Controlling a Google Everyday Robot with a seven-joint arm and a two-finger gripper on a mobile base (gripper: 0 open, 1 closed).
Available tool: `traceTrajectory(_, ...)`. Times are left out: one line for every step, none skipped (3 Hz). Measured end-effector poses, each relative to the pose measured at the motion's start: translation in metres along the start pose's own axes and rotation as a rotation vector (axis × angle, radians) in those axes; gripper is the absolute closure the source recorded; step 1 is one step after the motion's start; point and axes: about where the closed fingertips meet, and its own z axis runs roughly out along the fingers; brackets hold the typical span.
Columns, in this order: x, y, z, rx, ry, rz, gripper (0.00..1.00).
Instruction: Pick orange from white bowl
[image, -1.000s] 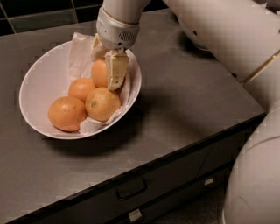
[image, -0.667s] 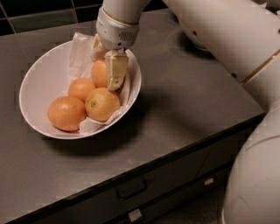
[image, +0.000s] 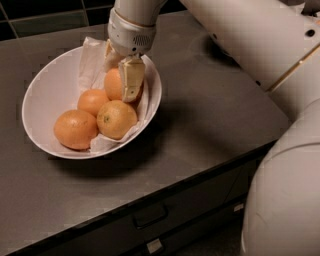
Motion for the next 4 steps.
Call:
traceTrajectory(-0.0022,-0.0024,-0.0077,0.012,0.030,-0.004,0.35)
traceTrajectory(-0.0026,-0.0043,-0.0122,0.019,0.056,-0.001,0.35)
traceTrajectory(-0.0020,-0.0051,-0.0119,0.019,0.062,0.000,0.35)
traceTrajectory(0.0004,-0.0059,-0.0083,0.012,0.063,0.003,0.34)
